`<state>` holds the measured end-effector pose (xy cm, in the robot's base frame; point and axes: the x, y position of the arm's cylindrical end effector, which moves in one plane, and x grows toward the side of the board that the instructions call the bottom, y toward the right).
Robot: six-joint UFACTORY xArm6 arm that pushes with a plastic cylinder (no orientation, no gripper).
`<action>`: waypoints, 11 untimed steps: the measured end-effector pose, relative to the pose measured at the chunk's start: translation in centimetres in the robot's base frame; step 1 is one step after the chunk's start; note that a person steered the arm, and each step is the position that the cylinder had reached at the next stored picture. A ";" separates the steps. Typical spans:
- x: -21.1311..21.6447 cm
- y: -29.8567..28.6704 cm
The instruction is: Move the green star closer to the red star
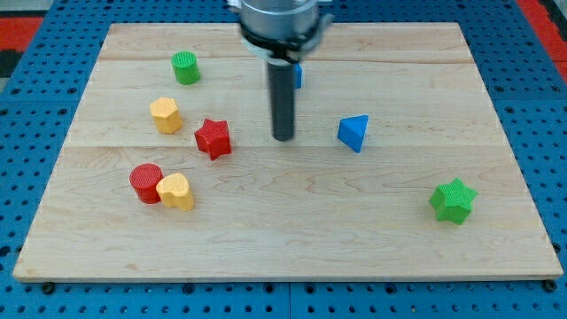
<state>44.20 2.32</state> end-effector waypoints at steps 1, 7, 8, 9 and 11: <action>3.2 3.1; 17.3 17.1; 13.7 20.0; 11.2 23.2; 11.0 11.8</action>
<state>55.22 14.16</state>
